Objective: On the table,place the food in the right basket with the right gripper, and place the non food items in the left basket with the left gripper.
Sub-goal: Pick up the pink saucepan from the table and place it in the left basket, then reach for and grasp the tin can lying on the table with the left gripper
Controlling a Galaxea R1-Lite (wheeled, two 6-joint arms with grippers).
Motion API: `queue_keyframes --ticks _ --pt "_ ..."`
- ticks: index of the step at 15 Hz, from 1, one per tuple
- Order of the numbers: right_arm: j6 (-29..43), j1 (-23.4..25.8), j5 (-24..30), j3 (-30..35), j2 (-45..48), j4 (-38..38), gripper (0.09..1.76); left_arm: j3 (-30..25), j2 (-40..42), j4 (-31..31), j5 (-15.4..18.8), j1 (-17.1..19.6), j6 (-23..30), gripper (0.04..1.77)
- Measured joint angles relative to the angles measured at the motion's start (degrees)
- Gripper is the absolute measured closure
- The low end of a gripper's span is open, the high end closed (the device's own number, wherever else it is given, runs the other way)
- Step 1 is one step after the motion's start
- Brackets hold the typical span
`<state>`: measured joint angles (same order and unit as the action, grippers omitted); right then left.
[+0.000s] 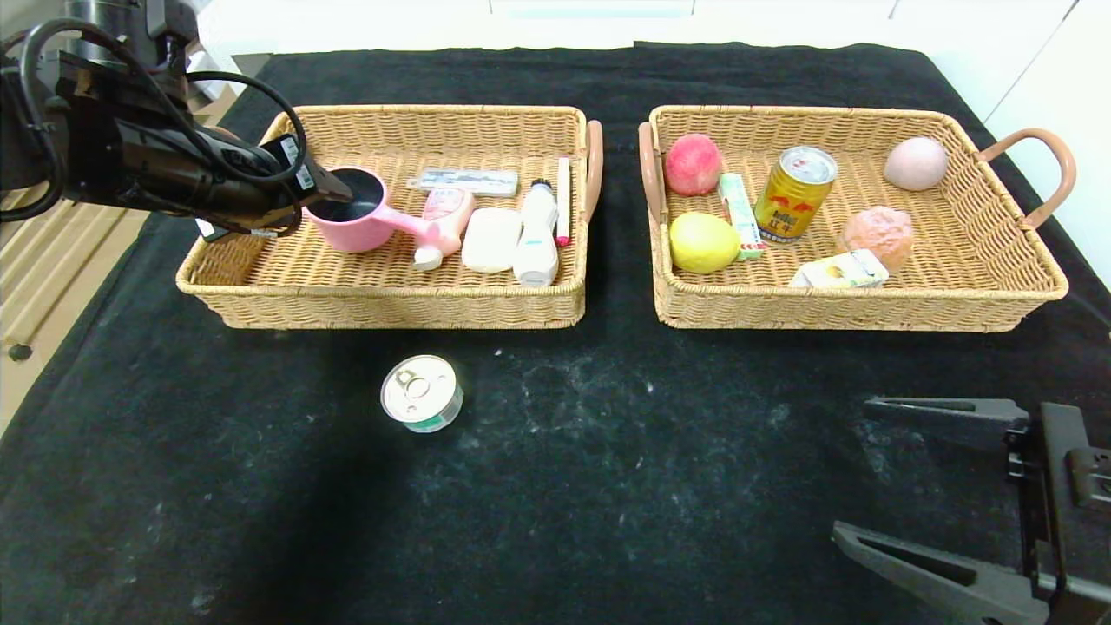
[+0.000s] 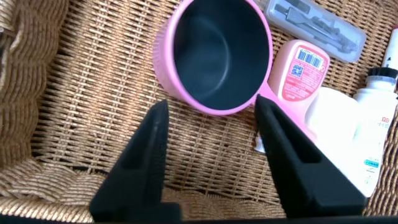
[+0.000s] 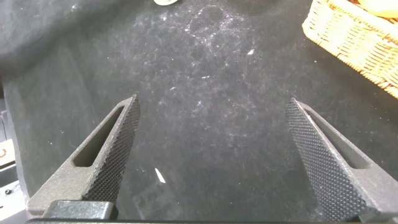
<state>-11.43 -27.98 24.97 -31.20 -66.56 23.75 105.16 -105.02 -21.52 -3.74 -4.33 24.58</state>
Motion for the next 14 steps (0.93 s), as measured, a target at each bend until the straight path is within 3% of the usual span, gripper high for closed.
queue_keyframes --ticks 6,9,14 --pt "0.00 -0.07 0.00 0.11 0.00 0.00 0.14 -3.08 2.05 -0.78 -0.94 -0.35 -4.29 0.38" --pt "0.00 -0.11 -0.02 0.22 0.00 0.01 0.14 -7.23 4.56 -0.52 -1.27 -1.45 -8.05 0.29" --pt "0.02 -0.13 0.02 0.27 0.00 0.01 0.14 -12.15 9.87 -0.65 0.96 -3.47 -14.19 0.20"
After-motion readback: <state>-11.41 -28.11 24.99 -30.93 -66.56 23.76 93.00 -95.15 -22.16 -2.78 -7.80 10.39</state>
